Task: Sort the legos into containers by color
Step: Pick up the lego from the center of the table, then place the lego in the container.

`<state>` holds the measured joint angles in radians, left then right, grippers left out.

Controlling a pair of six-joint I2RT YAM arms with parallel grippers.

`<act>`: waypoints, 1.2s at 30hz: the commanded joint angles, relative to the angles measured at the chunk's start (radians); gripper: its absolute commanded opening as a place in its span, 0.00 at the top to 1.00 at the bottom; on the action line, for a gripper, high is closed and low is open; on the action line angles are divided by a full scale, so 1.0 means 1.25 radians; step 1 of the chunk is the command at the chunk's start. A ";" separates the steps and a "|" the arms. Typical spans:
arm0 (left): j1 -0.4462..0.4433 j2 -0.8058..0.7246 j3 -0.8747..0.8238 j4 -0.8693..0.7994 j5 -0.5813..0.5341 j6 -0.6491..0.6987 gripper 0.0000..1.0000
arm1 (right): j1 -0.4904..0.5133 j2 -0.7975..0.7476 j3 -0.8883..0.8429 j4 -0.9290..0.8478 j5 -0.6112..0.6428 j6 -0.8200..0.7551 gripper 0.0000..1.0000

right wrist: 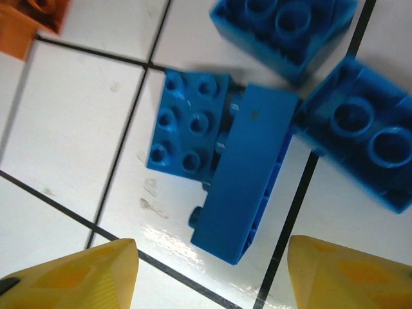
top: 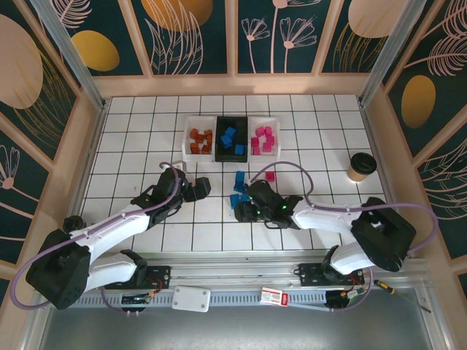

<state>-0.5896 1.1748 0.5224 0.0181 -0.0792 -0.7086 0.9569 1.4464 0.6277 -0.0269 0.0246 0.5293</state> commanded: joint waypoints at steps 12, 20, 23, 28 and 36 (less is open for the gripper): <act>-0.001 -0.028 -0.026 0.001 -0.002 -0.003 0.01 | -0.018 0.066 0.039 0.041 0.081 0.006 0.56; -0.001 -0.035 -0.025 -0.002 0.001 -0.002 0.01 | -0.014 0.038 0.011 0.035 0.054 0.009 0.81; 0.000 -0.040 -0.024 -0.007 -0.002 -0.001 0.01 | -0.008 -0.024 -0.010 0.022 0.036 0.007 0.86; -0.001 -0.046 -0.021 -0.010 -0.010 0.000 0.01 | -0.007 -0.156 -0.009 -0.015 -0.001 -0.016 0.90; -0.001 -0.030 -0.004 -0.014 -0.003 -0.004 0.01 | -0.110 -0.079 0.172 0.063 -0.060 -0.126 0.90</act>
<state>-0.5896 1.1313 0.4992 0.0170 -0.0864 -0.7086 0.8696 1.2774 0.7582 -0.0212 -0.0093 0.4488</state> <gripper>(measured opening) 0.989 0.215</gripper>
